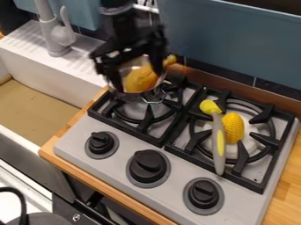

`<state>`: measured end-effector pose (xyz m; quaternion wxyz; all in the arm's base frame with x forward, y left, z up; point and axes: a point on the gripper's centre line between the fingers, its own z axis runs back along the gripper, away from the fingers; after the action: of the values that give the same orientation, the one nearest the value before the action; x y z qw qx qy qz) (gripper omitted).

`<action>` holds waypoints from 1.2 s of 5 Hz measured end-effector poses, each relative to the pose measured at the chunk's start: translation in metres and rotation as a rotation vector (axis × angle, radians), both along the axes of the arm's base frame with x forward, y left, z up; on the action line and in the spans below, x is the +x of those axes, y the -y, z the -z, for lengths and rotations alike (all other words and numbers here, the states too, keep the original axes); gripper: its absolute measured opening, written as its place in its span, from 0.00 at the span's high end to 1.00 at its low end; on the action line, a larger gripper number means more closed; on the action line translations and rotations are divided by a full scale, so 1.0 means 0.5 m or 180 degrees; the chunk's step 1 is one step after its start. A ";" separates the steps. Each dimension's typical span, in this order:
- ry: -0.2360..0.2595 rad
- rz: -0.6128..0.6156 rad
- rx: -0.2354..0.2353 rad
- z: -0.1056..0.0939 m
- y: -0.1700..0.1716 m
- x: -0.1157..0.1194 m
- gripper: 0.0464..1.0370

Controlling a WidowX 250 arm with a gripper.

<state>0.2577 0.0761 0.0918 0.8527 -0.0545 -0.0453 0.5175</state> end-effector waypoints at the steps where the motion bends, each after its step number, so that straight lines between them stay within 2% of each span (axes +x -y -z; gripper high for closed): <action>1: 0.0112 -0.0412 0.0037 -0.009 -0.033 -0.013 0.04; 2: 0.0117 -0.0592 0.0146 -0.007 -0.054 -0.017 0.04; 3: 0.0096 -0.0706 0.0216 0.017 -0.059 -0.019 0.04; 4: 0.0009 -0.0810 0.0221 0.041 -0.060 -0.015 0.04; 5: 0.0043 -0.0851 0.0258 0.052 -0.059 -0.017 0.04; 6: -0.0046 -0.0962 0.0277 0.066 -0.050 -0.018 0.04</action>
<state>0.2488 0.1010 0.0589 0.7670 -0.0064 -0.0693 0.6379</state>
